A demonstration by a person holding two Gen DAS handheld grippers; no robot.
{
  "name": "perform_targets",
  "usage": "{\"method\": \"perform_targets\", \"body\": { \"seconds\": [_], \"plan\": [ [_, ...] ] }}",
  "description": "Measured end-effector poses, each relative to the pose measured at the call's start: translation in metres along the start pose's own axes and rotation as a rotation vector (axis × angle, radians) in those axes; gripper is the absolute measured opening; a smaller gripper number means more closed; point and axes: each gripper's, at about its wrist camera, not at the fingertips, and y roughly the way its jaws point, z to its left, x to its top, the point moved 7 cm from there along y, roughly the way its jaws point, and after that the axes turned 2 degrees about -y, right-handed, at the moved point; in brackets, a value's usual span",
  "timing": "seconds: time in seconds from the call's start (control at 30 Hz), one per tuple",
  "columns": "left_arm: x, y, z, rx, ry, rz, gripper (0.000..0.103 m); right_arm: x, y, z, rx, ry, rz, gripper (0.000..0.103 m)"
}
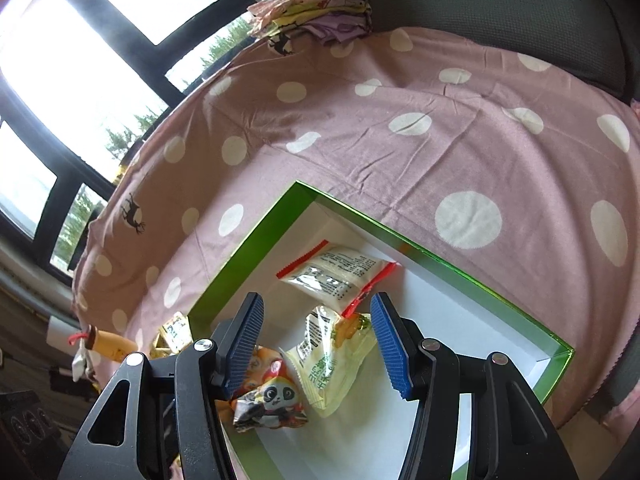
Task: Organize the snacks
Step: 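Move the right tool back to the yellow cheese cracker bar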
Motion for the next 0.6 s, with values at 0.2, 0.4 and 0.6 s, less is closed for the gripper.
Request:
{"method": "perform_targets", "body": {
  "seconds": [0.2,0.4,0.6],
  "plan": [
    [-0.003,-0.053,0.075,0.163,-0.099,-0.059,0.081,-0.013,0.002,0.04,0.027,-0.113,0.015,0.063],
    [-0.019,-0.067,0.142,0.211,-0.253,-0.07,0.088,-0.028,0.004,0.076,-0.009,-0.229,0.015,0.063],
    [-0.037,-0.06,0.177,0.265,-0.298,0.011,0.088,-0.049,0.016,0.117,0.013,-0.347,0.039,0.073]
  ]
}}
